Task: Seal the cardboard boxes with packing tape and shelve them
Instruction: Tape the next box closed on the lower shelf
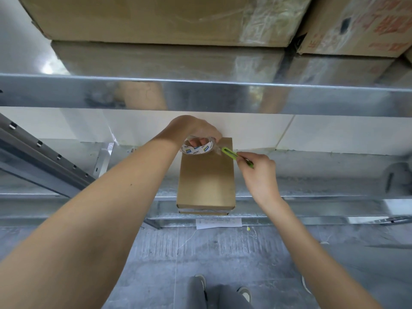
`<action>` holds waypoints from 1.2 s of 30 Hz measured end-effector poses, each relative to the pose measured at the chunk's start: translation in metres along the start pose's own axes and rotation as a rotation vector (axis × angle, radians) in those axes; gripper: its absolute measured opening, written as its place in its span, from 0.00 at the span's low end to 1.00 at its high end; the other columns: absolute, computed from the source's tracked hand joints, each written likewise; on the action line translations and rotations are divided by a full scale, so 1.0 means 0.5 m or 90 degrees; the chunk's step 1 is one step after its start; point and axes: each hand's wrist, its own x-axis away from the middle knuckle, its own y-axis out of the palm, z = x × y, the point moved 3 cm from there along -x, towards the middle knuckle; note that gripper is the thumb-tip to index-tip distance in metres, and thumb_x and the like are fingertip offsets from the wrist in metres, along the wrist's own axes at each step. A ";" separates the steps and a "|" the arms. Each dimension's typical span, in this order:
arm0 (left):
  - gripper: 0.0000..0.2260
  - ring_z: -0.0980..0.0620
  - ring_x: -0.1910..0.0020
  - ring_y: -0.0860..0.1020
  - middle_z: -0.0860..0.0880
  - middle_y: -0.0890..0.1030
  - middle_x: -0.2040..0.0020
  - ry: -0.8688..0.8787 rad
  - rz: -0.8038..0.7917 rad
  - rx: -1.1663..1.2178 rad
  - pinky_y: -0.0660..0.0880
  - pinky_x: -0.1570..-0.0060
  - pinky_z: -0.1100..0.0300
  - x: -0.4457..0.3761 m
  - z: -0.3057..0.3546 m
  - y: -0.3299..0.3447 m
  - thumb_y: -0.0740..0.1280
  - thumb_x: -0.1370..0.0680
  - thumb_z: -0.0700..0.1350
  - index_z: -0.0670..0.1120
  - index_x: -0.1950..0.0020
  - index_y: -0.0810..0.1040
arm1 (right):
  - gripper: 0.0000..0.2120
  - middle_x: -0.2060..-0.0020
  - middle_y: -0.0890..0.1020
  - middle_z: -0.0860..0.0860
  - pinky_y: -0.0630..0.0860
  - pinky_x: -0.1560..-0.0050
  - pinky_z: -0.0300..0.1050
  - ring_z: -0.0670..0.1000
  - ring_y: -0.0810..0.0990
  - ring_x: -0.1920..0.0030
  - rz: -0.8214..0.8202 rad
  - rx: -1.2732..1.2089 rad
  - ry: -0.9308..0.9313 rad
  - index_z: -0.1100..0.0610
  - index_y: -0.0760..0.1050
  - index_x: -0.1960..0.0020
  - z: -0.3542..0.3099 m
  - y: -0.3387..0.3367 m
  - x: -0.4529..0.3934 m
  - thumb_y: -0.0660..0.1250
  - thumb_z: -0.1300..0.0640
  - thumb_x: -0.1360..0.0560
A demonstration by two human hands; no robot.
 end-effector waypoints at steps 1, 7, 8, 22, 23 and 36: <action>0.14 0.48 0.56 0.80 0.46 0.82 0.48 0.001 0.001 -0.002 0.77 0.48 0.56 -0.003 0.000 0.000 0.65 0.25 0.48 0.43 0.43 0.81 | 0.09 0.70 0.76 0.59 0.61 0.70 0.39 0.51 0.65 0.70 -0.003 0.004 -0.002 0.62 0.81 0.55 -0.001 -0.001 -0.001 0.62 0.63 0.22; 0.10 0.47 0.58 0.80 0.45 0.83 0.49 0.008 -0.008 0.005 0.76 0.52 0.58 -0.007 -0.001 -0.002 0.64 0.24 0.47 0.44 0.48 0.79 | 0.09 0.71 0.72 0.59 0.59 0.68 0.44 0.51 0.61 0.69 -0.020 -0.009 0.011 0.63 0.81 0.56 -0.010 0.014 0.006 0.63 0.63 0.23; 0.09 0.47 0.57 0.80 0.45 0.83 0.49 0.009 -0.012 0.011 0.76 0.50 0.58 -0.007 -0.003 -0.002 0.64 0.25 0.47 0.44 0.49 0.79 | 0.09 0.72 0.71 0.59 0.59 0.67 0.46 0.50 0.60 0.68 -0.020 -0.016 0.016 0.63 0.80 0.57 -0.011 0.015 0.011 0.62 0.63 0.23; 0.12 0.49 0.58 0.81 0.46 0.83 0.49 0.020 -0.040 0.016 0.74 0.68 0.66 0.003 -0.009 -0.011 0.64 0.25 0.48 0.44 0.47 0.81 | 0.24 0.54 0.74 0.60 0.67 0.60 0.48 0.64 0.75 0.57 0.077 0.199 0.064 0.59 0.68 0.28 0.164 0.028 -0.018 0.54 0.71 0.22; 0.13 0.49 0.58 0.81 0.46 0.83 0.48 0.023 -0.038 0.018 0.75 0.66 0.65 0.001 -0.010 -0.010 0.65 0.26 0.48 0.44 0.45 0.81 | 0.27 0.54 0.74 0.61 0.68 0.60 0.50 0.63 0.73 0.55 0.051 0.243 0.053 0.60 0.67 0.27 0.181 0.049 -0.026 0.55 0.73 0.25; 0.17 0.51 0.52 0.82 0.49 0.85 0.49 0.073 0.007 0.131 0.73 0.53 0.56 0.006 -0.062 -0.011 0.68 0.34 0.54 0.45 0.53 0.84 | 0.30 0.21 0.52 0.54 0.47 0.22 0.53 0.52 0.49 0.21 -0.072 0.168 -0.071 0.60 0.51 0.21 0.054 0.122 -0.030 0.52 0.46 0.17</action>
